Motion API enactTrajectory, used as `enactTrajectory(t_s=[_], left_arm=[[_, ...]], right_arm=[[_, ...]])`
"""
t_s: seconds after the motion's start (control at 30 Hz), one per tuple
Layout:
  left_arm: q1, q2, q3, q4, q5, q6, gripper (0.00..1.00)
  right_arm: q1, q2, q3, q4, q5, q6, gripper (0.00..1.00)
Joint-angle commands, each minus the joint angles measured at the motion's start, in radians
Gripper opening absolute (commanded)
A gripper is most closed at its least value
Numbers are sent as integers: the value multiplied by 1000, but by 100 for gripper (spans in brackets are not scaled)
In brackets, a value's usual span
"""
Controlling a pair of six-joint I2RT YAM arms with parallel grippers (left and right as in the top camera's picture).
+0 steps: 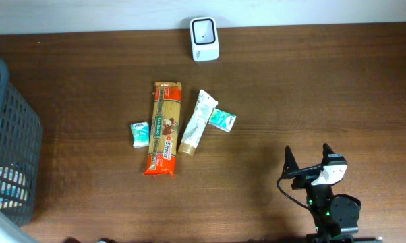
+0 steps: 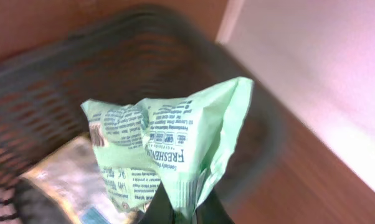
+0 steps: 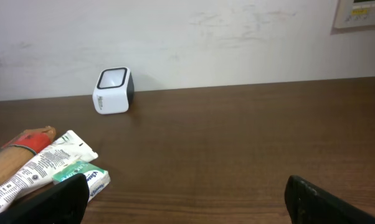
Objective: Scan the item barcode
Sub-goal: 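Grasp the green wrapped packet from the basket and place it on the table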
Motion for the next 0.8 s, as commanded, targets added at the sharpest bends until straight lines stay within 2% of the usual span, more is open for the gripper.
enactTrajectory(t_s=[0.0,0.1,0.17,0.27,0.33,0.43,0.57,0.63,0.77], left_arm=[[-202,-45,5,-102,70,55,0],[-457,-9,-91,-177,69,156,0],[-575,34,-218,-139,-10,185,0],[-682,94,-408,-13,-73,186,0],[-718,142,-541,109,-73,232,0],[-724,221,-680,254,-96,235,0],[-724,303,-769,388,-87,225,0],[-732,332,-772,399,-12,225,0],[-805,340,-772,399,242,226,0]], right_arm=[[6,-5,-6,-3,-6,4,99],[6,-5,-6,-3,-6,4,99],[6,-5,-6,-3,-6,4,99],[6,-5,-6,-3,-6,4,99],[6,-5,-6,-3,-6,4,99],[6,-5,-6,-3,-6,4,99],[6,-5,-6,-3,-6,4,99],[6,-5,-6,-3,-6,4,99],[6,-5,-6,-3,-6,4,99]])
